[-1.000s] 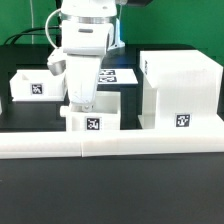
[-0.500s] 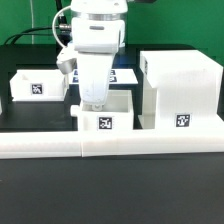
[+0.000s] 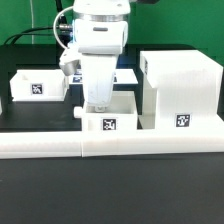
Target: Assemble drawer
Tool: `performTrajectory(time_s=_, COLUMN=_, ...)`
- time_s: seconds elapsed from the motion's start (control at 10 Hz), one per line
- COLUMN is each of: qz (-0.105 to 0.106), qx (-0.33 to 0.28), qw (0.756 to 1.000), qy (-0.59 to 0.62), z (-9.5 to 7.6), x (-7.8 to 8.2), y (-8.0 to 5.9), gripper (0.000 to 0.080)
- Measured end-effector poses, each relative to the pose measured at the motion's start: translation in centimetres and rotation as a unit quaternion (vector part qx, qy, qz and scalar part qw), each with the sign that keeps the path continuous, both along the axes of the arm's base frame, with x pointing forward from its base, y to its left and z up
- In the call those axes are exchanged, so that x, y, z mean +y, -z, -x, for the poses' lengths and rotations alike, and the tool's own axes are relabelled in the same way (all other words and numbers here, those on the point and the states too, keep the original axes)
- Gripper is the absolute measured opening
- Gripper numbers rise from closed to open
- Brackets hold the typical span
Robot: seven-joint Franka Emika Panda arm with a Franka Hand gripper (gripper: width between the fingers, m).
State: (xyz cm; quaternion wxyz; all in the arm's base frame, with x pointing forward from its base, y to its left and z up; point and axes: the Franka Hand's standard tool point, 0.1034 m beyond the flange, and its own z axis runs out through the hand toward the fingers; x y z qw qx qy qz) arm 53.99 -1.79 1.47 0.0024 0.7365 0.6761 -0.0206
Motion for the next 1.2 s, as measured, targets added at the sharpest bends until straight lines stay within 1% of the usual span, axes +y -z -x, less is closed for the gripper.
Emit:
performTrajectory(time_s=0.3, qz=-0.004, qx=-0.004, qw=1.000, qy=-0.006, z=-1.0, x=1.0, y=-0.2, gripper=0.0042)
performTrajectory(time_s=0.4, qz=-0.006, qx=-0.025, qw=1.000, qy=-0.003, z=-1.2, x=1.4, y=-0.1, gripper=0.0042)
performTrajectory(time_s=0.5, qz=-0.006, qx=-0.023, qw=1.000, qy=-0.002, z=-0.9, x=1.3, y=0.0, gripper=0.0042)
performTrajectory(time_s=1.1, qz=-0.006, qx=-0.021, qw=1.000, qy=0.000, z=-0.8, x=1.2, y=0.3, gripper=0.0042)
performTrajectory(time_s=1.2, qz=-0.002, qx=-0.020, qw=1.000, qy=-0.012, z=-0.7, x=1.5, y=0.3, gripper=0.0042)
